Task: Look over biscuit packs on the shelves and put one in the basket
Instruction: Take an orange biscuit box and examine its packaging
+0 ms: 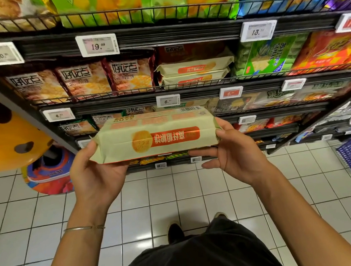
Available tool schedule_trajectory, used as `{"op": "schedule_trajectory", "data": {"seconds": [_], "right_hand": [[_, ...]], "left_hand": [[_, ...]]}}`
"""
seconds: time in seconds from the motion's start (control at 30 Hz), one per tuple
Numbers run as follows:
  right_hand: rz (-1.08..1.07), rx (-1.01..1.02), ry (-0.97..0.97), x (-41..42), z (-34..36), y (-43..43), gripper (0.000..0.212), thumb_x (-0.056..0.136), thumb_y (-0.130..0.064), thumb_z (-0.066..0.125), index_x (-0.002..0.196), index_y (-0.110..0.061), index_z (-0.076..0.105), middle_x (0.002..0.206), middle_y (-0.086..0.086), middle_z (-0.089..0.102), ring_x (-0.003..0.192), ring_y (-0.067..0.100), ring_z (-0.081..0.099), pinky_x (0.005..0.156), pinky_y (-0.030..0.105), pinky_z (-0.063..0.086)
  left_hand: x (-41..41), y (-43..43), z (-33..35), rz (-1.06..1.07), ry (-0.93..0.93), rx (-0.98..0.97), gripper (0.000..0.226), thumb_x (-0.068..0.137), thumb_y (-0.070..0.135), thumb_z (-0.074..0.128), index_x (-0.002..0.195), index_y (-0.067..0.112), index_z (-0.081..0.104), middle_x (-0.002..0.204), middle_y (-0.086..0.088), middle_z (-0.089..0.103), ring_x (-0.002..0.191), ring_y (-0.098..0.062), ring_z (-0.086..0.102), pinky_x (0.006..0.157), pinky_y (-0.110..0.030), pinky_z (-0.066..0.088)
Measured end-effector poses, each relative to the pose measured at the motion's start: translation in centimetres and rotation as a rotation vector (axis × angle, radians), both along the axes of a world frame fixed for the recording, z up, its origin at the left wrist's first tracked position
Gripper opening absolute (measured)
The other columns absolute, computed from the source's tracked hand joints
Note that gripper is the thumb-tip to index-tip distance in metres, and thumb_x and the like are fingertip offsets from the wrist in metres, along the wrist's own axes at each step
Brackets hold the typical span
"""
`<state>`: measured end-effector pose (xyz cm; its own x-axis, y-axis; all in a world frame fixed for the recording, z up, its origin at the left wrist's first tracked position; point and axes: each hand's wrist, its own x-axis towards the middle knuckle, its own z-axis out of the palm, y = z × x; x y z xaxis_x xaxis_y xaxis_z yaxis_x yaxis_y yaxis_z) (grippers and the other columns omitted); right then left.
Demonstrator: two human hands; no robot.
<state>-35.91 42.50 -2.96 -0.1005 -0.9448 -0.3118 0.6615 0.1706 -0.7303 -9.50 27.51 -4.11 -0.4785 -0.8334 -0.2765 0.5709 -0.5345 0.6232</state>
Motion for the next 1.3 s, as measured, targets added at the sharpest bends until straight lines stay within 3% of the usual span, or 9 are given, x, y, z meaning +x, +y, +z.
{"op": "schedule_trajectory", "data": {"seconds": [0.17, 0.4, 0.53, 0.7, 0.87, 1.03, 1.17, 1.23, 1.3], "right_hand": [[0.01, -0.021, 0.048, -0.1, 0.7, 0.2, 0.072, 0.079, -0.012, 0.066, 0.146, -0.023, 0.041, 0.129, 0.018, 0.064, 0.108, 0.047, 0.07, 0.06, 0.041, 0.065], [0.043, -0.037, 0.255, -0.1, 1.3, 0.2, 0.076, 0.067, -0.028, 0.075, 0.132, -0.015, 0.037, 0.124, 0.005, 0.069, 0.111, 0.027, 0.069, 0.083, 0.037, 0.061], [-0.042, -0.062, 0.288, 0.4, 1.1, 0.0, 0.077, 0.067, -0.028, 0.073, 0.133, -0.01, 0.037, 0.126, 0.01, 0.062, 0.108, 0.02, 0.064, 0.082, 0.03, 0.055], [-0.119, -0.043, 0.297, 0.4, 0.5, -0.2, 0.09, 0.073, -0.031, 0.07, 0.149, 0.003, 0.037, 0.149, 0.024, 0.052, 0.123, 0.032, 0.06, 0.097, 0.041, 0.053], [-0.142, -0.004, 0.222, -0.1, -0.4, 0.1, 0.08, 0.078, -0.016, 0.067, 0.149, 0.008, 0.038, 0.142, 0.022, 0.056, 0.122, 0.033, 0.057, 0.098, 0.04, 0.051], [-0.176, 0.006, 0.067, -0.4, -1.5, 0.3, 0.089, 0.07, -0.011, 0.066, 0.15, 0.011, 0.033, 0.144, 0.034, 0.048, 0.126, 0.044, 0.048, 0.1, 0.052, 0.042], [-0.164, -0.017, -0.016, -1.0, -2.2, 0.6, 0.086, 0.069, -0.009, 0.062, 0.149, 0.01, 0.037, 0.15, 0.033, 0.046, 0.13, 0.046, 0.048, 0.106, 0.053, 0.042], [-0.151, -0.036, -0.051, -1.2, -2.3, 0.7, 0.088, 0.069, -0.009, 0.061, 0.151, 0.008, 0.037, 0.149, 0.031, 0.049, 0.132, 0.045, 0.049, 0.109, 0.051, 0.042], [-0.155, -0.035, -0.069, -1.4, -2.5, 0.7, 0.092, 0.067, -0.008, 0.06, 0.153, 0.009, 0.033, 0.152, 0.033, 0.044, 0.137, 0.048, 0.043, 0.119, 0.054, 0.03]], "left_hand": [[0.2, -0.2, 0.2, -0.017, 0.068, -0.027, 0.058, 0.089, 0.027, 0.057, 0.144, 0.01, 0.061, 0.157, -0.021, 0.049, 0.146, -0.042, 0.046, 0.12, -0.057, 0.036], [0.7, -0.5, -0.2, 0.0, 0.048, -0.032, 0.053, 0.093, 0.031, 0.054, 0.141, 0.012, 0.063, 0.158, -0.019, 0.048, 0.149, -0.042, 0.042, 0.123, -0.059, 0.027], [0.8, -0.5, -0.2, -0.006, 0.036, -0.063, 0.052, 0.09, 0.032, 0.059, 0.139, 0.014, 0.066, 0.155, -0.018, 0.053, 0.147, -0.041, 0.045, 0.121, -0.057, 0.035], [0.5, -0.2, 0.3, -0.008, 0.026, -0.019, 0.05, 0.095, 0.033, 0.056, 0.14, 0.015, 0.064, 0.155, -0.017, 0.053, 0.146, -0.04, 0.047, 0.117, -0.055, 0.041], [0.3, -0.1, 0.4, -0.049, 0.045, -0.003, 0.052, 0.104, 0.03, 0.031, 0.139, 0.015, 0.066, 0.151, -0.017, 0.056, 0.145, -0.039, 0.048, 0.116, -0.051, 0.043], [0.2, -0.1, 0.9, -0.116, 0.007, -0.055, 0.064, 0.095, 0.021, 0.037, 0.157, 0.002, 0.038, 0.161, -0.025, 0.04, 0.149, -0.045, 0.039, 0.12, -0.055, 0.034], [-0.2, 0.2, 1.7, -0.155, 0.076, -0.147, 0.047, 0.074, 0.011, 0.072, 0.119, 0.011, 0.059, 0.136, -0.019, 0.059, 0.126, -0.039, 0.056, 0.097, -0.043, 0.058], [-0.2, 0.6, 2.2, -0.188, 0.074, -0.201, 0.042, 0.07, 0.011, 0.071, 0.11, 0.014, 0.06, 0.128, -0.016, 0.062, 0.118, -0.035, 0.06, 0.088, -0.04, 0.06], [-0.3, 0.8, 2.6, -0.215, 0.061, -0.248, 0.036, 0.074, 0.008, 0.06, 0.109, 0.014, 0.058, 0.124, -0.016, 0.062, 0.114, -0.035, 0.061, 0.083, -0.038, 0.06]]}}
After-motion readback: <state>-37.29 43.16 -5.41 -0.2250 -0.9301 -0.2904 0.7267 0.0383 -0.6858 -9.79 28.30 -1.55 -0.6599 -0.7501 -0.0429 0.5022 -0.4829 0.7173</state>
